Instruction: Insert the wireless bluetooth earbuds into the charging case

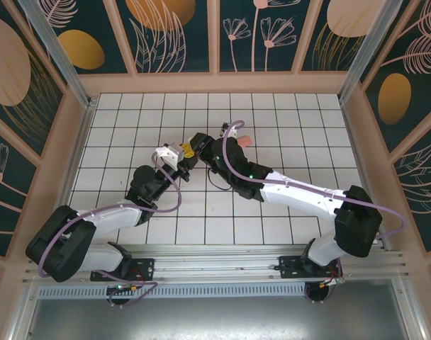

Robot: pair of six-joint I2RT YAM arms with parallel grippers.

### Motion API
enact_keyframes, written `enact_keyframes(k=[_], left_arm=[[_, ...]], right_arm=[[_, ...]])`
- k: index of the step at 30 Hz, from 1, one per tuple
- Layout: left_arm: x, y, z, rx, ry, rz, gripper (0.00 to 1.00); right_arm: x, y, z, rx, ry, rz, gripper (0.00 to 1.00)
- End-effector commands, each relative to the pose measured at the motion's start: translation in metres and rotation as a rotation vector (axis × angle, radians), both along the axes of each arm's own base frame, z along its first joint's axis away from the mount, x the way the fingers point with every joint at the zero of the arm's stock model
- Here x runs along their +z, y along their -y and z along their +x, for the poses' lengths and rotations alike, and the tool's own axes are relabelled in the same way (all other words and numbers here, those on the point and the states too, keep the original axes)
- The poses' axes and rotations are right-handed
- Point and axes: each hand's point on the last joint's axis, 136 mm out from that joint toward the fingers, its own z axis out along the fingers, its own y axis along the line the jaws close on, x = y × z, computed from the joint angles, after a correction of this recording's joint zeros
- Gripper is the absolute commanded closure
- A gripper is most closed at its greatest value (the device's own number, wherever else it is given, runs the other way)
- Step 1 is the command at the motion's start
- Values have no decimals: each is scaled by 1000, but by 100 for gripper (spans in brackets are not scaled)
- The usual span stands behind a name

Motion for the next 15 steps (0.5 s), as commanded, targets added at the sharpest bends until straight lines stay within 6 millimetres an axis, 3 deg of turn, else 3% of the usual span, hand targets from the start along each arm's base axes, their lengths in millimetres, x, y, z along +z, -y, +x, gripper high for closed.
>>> enact_keyframes(k=[1,15], left_arm=[[28,0,-7,-14,87,-54,100],[38,-6,-8,14,107,-72,100]], right_arm=[[-11,-8,-5,44,-37,-4,74],[-23,-7,-13,55,-61,-23,72]])
